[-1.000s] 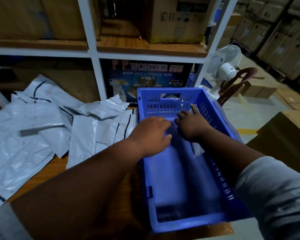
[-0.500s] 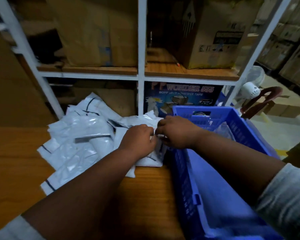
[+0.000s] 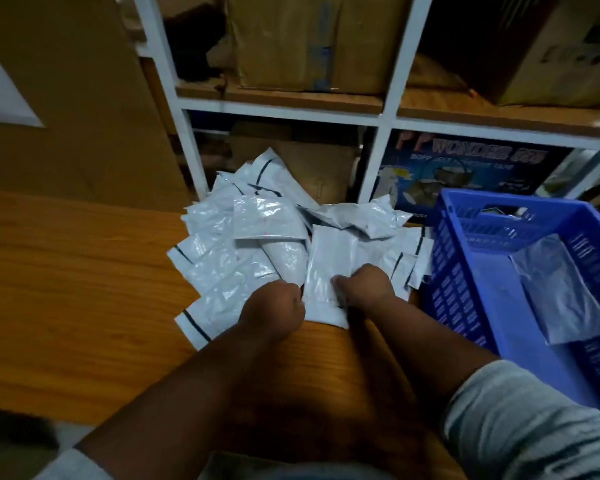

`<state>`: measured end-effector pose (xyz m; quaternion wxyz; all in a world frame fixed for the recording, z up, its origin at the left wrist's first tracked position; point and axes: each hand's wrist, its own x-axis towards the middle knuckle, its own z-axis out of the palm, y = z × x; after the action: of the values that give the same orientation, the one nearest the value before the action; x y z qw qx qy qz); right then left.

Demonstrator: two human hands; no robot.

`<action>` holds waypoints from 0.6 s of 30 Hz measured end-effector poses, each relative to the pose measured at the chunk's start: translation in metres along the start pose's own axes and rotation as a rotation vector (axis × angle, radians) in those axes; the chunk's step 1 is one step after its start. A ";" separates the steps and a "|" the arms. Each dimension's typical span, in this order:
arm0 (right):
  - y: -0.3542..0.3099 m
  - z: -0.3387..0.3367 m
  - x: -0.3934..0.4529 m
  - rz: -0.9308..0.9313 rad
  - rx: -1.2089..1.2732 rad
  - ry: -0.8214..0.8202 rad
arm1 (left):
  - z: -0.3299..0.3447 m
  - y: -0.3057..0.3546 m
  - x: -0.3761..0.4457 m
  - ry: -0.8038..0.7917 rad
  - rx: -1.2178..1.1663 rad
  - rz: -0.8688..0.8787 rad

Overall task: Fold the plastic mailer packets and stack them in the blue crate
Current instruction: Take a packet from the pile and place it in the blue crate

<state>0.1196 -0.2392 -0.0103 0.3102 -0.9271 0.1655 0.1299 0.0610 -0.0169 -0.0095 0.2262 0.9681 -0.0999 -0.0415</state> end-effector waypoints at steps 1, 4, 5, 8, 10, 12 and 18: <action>-0.003 0.003 0.001 0.021 0.025 0.009 | 0.000 -0.004 -0.001 -0.019 -0.011 0.010; -0.011 0.005 0.000 0.023 0.097 0.079 | 0.002 -0.017 -0.001 -0.015 -0.023 0.037; -0.012 0.004 -0.002 0.021 0.133 0.111 | 0.003 -0.022 -0.001 0.004 -0.031 0.047; -0.010 0.000 -0.016 0.025 0.267 0.132 | 0.001 -0.035 -0.001 0.048 -0.069 0.086; -0.007 -0.003 -0.035 0.031 0.480 0.093 | -0.003 -0.037 -0.001 0.039 -0.121 0.099; -0.002 -0.005 -0.058 -0.005 0.601 0.074 | -0.008 -0.034 -0.002 0.032 -0.255 0.051; 0.010 -0.006 -0.138 -0.134 0.683 -0.095 | -0.006 -0.034 -0.017 -0.232 -0.748 -0.127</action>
<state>-0.0091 -0.2192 0.0367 0.6177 -0.7715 0.1234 0.0893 0.0514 0.0193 -0.0184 0.5473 0.8121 -0.0426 -0.1979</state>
